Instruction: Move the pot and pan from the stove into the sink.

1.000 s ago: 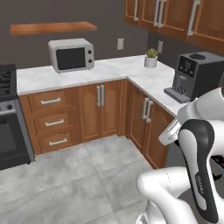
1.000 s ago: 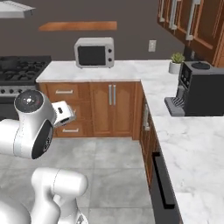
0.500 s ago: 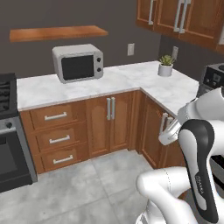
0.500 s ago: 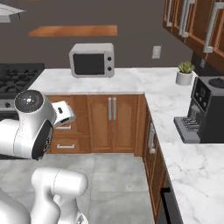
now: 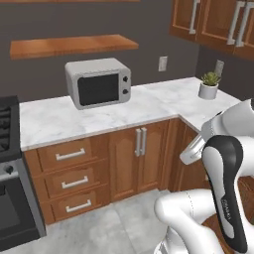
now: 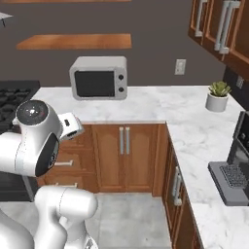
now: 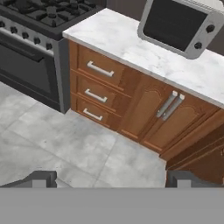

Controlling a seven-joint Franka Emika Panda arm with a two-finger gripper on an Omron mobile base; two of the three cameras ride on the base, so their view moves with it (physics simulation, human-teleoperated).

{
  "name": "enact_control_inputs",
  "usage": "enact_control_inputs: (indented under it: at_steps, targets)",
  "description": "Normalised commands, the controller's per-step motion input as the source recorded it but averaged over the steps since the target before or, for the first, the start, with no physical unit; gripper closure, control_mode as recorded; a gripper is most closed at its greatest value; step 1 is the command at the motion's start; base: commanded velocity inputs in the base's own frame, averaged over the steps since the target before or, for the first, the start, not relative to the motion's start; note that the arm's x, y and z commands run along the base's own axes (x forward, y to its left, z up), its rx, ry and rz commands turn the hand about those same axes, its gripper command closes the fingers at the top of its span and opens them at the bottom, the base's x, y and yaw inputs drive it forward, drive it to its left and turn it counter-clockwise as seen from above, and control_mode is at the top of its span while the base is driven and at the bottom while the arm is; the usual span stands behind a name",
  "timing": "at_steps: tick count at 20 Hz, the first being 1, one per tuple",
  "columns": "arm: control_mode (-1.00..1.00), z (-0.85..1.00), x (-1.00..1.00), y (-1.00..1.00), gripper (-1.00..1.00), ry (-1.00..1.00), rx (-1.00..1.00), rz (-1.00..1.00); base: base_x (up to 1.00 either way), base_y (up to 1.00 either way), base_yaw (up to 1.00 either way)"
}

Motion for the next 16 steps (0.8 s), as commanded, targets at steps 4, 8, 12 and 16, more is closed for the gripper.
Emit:
enact_control_inputs:
  at_steps: [4, 8, 12, 16]
  targets:
    - [1.0, 0.0, 0.0, 0.0, -1.0, 0.0, 0.0, 0.0, 0.83, 0.19, 0.0]
    - [1.0, 0.0, 0.0, 0.0, -1.0, 0.0, 0.0, 0.0, 0.66, 0.1, 0.0]
    - [1.0, 0.0, 0.0, 0.0, -1.0, 0.0, 0.0, 0.0, 0.25, 0.09, -0.03]
    - [1.0, 0.0, 0.0, 0.0, -1.0, 0.0, 0.0, 0.0, -0.02, 0.01, 0.01]
